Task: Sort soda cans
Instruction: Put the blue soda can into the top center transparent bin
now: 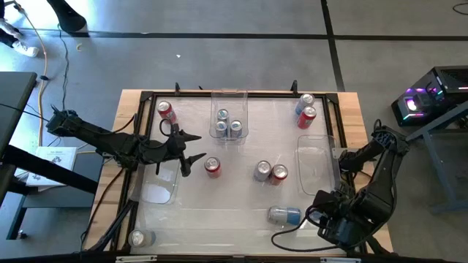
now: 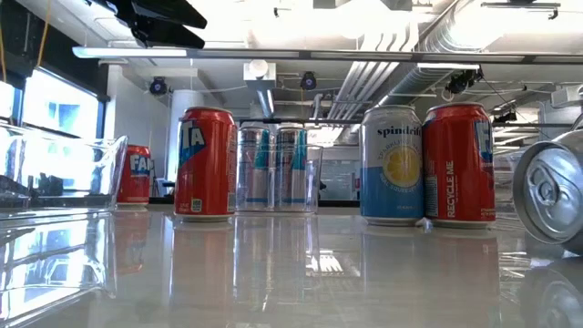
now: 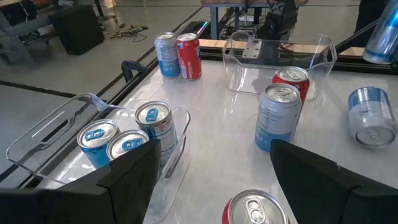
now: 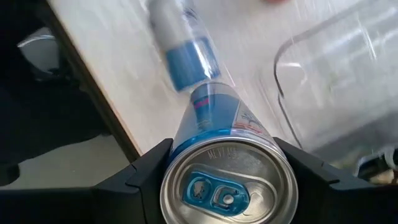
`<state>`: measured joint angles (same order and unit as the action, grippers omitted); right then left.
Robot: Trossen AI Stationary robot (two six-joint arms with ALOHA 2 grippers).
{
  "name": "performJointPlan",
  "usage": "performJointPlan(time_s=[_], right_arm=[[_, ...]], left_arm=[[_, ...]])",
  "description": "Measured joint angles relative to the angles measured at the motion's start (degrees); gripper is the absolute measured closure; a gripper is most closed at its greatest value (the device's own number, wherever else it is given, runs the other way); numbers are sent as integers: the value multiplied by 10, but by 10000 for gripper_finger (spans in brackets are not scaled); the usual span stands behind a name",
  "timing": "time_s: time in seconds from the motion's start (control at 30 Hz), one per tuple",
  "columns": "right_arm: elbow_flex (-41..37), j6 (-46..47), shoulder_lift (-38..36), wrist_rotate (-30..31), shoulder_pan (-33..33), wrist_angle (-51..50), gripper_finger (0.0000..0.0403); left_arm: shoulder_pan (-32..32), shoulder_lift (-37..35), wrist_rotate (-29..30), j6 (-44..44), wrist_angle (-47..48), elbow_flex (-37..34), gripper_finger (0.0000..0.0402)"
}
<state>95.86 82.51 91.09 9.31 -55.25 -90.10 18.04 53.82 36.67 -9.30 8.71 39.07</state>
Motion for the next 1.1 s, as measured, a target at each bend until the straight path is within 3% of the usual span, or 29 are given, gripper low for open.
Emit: performJointPlan(time_s=[0.2,0.3,0.43,0.57,0.77,0.9,1.1], right_arm=[[69,-76,0,33,44,1,189],[109,-130,0,82,85,1,189],[142,-254,0,162,181,23,189],[141,-422,0,165,318,89,189],[140,-629,10,128,531,194,189],[140,-723,38,25,663,263,189],[140,-799,117,-65,775,293,189]], left_arm=[[0,-1,0,0,0,0,106],[0,-3,0,0,0,0,106],[0,-10,0,0,0,0,106],[0,-11,0,6,1,0,106],[-14,-10,-2,10,32,0,106],[-53,-9,-22,15,64,0,106],[-138,-9,-78,49,62,0,106]])
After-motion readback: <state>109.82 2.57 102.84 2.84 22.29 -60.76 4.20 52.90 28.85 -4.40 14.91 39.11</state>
